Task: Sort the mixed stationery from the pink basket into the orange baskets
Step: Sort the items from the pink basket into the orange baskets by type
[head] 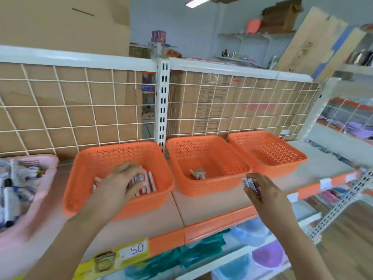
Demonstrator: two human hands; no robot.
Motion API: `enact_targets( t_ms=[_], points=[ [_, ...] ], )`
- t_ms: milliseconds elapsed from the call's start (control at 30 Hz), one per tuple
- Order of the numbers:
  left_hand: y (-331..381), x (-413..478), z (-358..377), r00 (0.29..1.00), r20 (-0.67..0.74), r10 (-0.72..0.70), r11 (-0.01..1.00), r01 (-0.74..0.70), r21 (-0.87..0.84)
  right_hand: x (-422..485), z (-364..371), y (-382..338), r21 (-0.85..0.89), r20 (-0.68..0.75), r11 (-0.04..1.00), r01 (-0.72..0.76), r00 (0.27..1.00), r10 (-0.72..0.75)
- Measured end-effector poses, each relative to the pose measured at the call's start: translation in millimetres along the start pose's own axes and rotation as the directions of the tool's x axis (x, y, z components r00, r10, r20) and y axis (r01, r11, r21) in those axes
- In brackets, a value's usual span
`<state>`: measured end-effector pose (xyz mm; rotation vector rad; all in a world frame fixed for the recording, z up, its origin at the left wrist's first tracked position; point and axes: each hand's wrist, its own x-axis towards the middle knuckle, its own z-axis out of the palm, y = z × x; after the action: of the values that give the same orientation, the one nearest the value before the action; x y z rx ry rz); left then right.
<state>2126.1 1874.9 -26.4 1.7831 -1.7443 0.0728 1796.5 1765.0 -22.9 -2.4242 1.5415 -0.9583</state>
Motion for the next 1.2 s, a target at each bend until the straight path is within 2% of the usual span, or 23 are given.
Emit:
enact_targets(
  t_ms=[167,333,500,600,767,1000,1200],
  points=[
    [43,52,38,0.999,0.051,-0.014,0.999,0.015,-0.033,37,17,11,-0.002,0.033,1.0,0.015,0.999,-0.015],
    [63,107,88,0.977,0.207,0.057,0.998,-0.049,-0.047,84,48,11,-0.009,0.084,0.999,0.05,0.995,-0.049],
    [69,138,125,0.941,0.323,0.098,0.995,-0.084,-0.057,117,73,15,-0.1,0.225,0.995,0.016,0.974,0.007],
    [63,143,130,0.948,0.3,0.106,0.994,-0.1,-0.034,124,75,24,-0.119,0.239,0.993,-0.003,0.97,0.032],
    [39,135,113,0.984,0.174,0.049,0.995,-0.062,0.072,112,63,38,-0.057,0.096,0.998,0.022,0.995,-0.016],
    [0,79,56,0.997,0.035,-0.065,0.971,0.055,0.231,70,36,40,-0.078,-0.048,0.995,0.061,0.997,-0.065],
    [-10,4,5,0.977,-0.082,-0.196,0.918,0.213,0.336,24,25,31,-0.109,-0.099,0.989,0.101,0.989,-0.112]
  ],
)
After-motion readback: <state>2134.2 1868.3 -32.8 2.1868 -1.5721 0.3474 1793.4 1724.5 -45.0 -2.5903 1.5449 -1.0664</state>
